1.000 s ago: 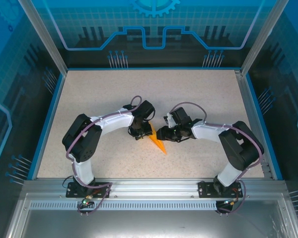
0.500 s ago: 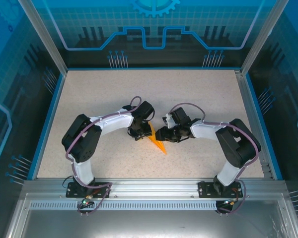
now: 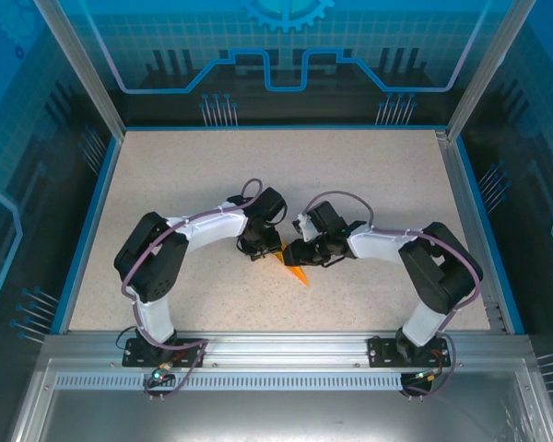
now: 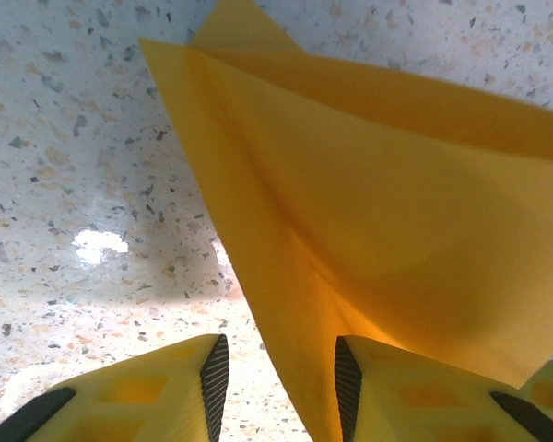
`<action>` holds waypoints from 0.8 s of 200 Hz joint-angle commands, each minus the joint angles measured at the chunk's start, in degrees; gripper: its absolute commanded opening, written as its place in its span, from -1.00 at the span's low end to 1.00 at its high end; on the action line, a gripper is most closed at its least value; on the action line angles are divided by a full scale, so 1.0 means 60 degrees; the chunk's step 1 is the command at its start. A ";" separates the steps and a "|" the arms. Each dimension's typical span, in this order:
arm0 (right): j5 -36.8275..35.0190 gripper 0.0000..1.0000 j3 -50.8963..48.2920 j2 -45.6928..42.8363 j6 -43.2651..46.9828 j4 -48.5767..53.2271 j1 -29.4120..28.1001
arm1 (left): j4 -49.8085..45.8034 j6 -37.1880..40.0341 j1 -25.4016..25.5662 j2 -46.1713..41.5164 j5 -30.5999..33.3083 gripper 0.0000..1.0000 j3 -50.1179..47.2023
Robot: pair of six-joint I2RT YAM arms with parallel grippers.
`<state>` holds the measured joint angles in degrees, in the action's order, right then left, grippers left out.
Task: Fold a paper plane with a square sheet of paper (pick it up from the middle)
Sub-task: Move a paper plane to the center of the table.
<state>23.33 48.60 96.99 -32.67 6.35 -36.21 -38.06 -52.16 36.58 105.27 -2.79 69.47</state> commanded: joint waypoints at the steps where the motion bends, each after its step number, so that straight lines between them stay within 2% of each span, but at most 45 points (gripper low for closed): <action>1: -0.0420 -0.14 0.0557 0.0035 0.0486 0.0658 -0.0261 | -0.0022 0.0139 -0.0076 -0.0370 -0.0122 -0.23 -0.0213; 44: -0.0415 -0.03 0.0504 -0.0010 0.0516 0.0584 -0.0294 | -0.0038 0.0139 -0.0080 -0.0407 -0.0126 -0.24 -0.0252; 115: -0.0929 -0.32 0.0713 0.0380 0.0915 0.1047 -0.0394 | 0.0014 0.0136 -0.0082 -0.0433 -0.0165 -0.28 -0.0342; 160: -0.1207 -0.38 0.0989 0.0515 0.1078 0.1330 -0.0541 | -0.0019 0.0152 -0.0077 -0.0435 -0.0165 -0.31 -0.0478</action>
<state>17.50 52.16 99.04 -27.79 11.90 -38.24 -37.34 -52.16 36.36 104.49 -2.79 67.72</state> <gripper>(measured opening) 0.326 0.350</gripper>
